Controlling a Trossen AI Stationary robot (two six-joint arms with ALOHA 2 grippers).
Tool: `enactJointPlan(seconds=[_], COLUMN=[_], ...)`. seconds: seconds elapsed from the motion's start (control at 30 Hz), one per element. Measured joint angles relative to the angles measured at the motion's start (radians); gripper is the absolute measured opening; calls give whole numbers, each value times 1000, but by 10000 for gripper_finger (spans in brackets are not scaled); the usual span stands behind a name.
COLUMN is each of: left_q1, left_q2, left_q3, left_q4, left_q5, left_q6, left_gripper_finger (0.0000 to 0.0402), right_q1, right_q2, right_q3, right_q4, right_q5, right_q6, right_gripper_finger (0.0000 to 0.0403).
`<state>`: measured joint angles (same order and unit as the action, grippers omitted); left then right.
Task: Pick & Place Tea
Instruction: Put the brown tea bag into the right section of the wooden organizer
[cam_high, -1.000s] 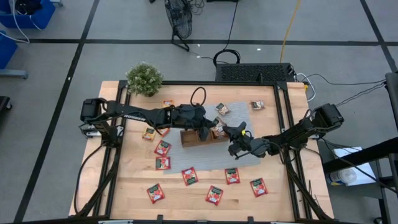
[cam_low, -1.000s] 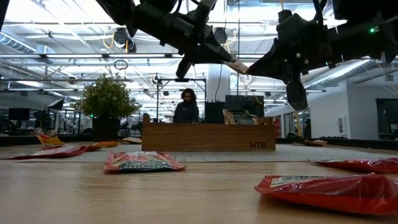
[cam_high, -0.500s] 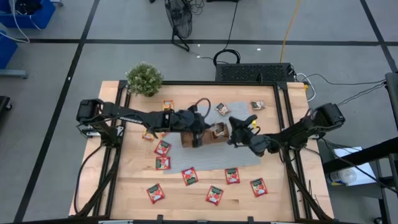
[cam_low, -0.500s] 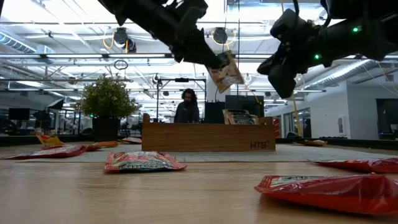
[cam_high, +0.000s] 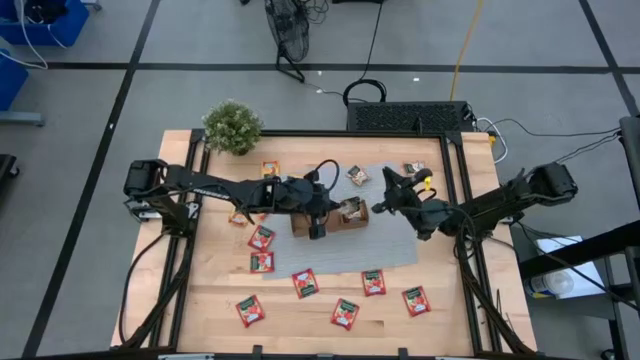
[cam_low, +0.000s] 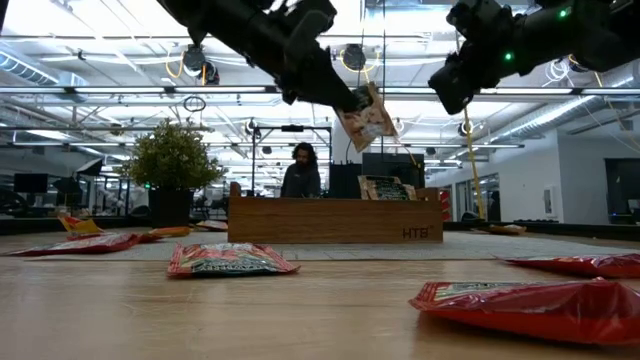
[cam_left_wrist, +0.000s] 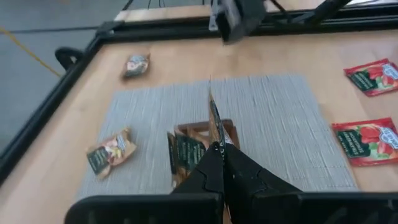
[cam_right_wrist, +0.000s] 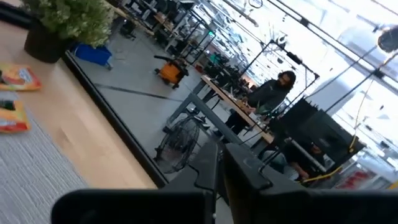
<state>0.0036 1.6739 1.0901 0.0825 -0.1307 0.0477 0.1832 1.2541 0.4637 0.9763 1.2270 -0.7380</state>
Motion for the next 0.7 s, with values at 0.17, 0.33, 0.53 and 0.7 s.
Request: enactJointPlan(seconds=[0.17,0.33,0.53,0.7], left_q1=[3,2,3,3], left_q2=[93,264,385,381], left_q3=[63,291,494,537], left_q4=[-36,-306,-487,-494], left_q5=[30,12,-2,-1], left_q6=[-24,-2,65,104], left_gripper_finger=[2,1,1,1], right_q1=[-24,-43,-37,-12], right_q2=[-66,-136,-199,-231], right_q3=[0,0,0,0], right_q4=[-108,-293,-497,-604], right_q5=[-119,-312,-340,-341], right_q6=[118,299,404,464], right_gripper_finger=[11,3,1,1])
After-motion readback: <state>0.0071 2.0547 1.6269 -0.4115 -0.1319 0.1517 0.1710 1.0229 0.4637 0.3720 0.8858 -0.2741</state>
